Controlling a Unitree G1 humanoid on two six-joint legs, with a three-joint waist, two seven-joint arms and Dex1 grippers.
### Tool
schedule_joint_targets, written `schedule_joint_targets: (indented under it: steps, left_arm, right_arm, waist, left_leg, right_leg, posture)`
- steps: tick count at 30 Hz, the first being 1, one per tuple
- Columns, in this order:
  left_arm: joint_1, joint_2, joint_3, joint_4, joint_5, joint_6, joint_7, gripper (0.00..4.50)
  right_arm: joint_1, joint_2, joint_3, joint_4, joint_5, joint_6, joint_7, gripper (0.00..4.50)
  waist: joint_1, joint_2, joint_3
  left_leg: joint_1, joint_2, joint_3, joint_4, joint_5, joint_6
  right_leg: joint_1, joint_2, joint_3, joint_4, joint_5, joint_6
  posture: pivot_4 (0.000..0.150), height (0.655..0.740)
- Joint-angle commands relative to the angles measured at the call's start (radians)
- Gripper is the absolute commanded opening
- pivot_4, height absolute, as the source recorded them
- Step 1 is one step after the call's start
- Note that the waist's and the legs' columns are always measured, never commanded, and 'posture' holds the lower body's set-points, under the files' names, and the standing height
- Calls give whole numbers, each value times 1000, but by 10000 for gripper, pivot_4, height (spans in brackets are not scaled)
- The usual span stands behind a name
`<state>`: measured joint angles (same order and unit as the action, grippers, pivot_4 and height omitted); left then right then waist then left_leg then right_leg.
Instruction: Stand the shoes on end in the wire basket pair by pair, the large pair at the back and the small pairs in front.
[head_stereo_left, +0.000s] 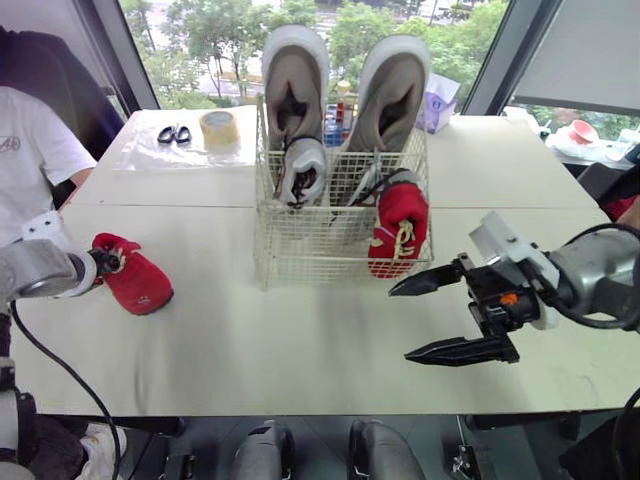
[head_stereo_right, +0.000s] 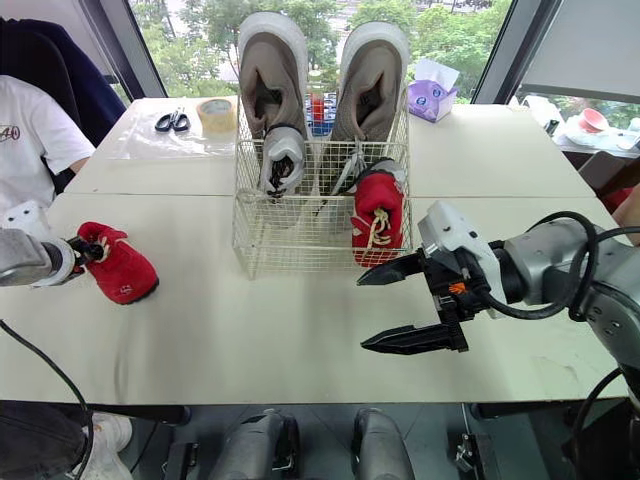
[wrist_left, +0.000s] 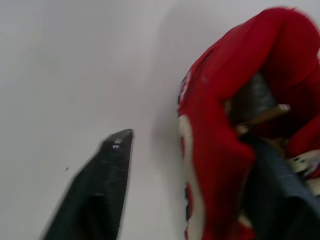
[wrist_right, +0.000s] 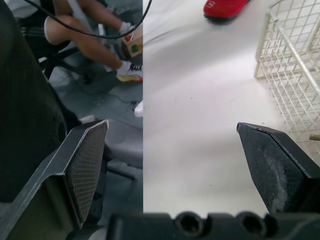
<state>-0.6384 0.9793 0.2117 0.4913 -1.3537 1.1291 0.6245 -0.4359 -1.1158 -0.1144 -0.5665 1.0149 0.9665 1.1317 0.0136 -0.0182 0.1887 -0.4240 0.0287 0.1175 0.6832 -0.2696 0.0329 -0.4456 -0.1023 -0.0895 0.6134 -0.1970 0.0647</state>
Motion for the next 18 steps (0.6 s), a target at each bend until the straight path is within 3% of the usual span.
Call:
schedule_joint_targets:
  steps: [1,3,4,11,15,18]
  left_arm:
    - [-8,-21,26,32,119,43,-30,10152]
    - [-16,-34,70,36,145,66,-26,1288]
    - [-20,-38,90,36,161,79,-28,244]
    - [-54,-46,287,-86,192,151,35,244]
    - [-107,83,38,-512,470,-116,-286,244]
    - [-149,-59,79,-713,490,-293,-340,244]
  right_arm:
    - [18,-8,-55,-27,32,1,-15,45000]
    - [21,-7,-59,-22,36,1,-16,45000]
    - [21,-7,-59,-19,34,0,-16,45000]
    - [-17,-5,-10,10,-21,-38,18,45000]
    - [-78,-9,41,81,-88,-73,67,45000]
    - [-144,-8,80,123,-122,-94,118,45000]
  waist:
    - [-2,0,0]
    - [-3,1,0]
    - [-3,1,0]
    - [-3,-1,0]
    - [1,-16,2]
    - [22,-13,0]
  left_leg:
    - [0,0,0,0,0,0]
    - [1,1,0,0,0,0]
    - [2,2,0,0,0,-1]
    - [0,2,-1,0,0,-2]
    - [-4,2,-3,0,4,-11]
    - [-9,0,-5,0,5,-13]
  right_leg:
    - [0,-1,0,0,0,0]
    - [0,-1,1,1,0,0]
    - [0,0,1,1,0,0]
    - [-1,-1,0,1,0,0]
    - [-3,-1,-2,1,1,-2]
    - [-7,-5,-4,-2,2,-5]
  posture:
    - [1500,7400]
    - [1500,7400]
    - [1500,7400]
    - [1500,7400]
    - [1500,7400]
    - [1500,7400]
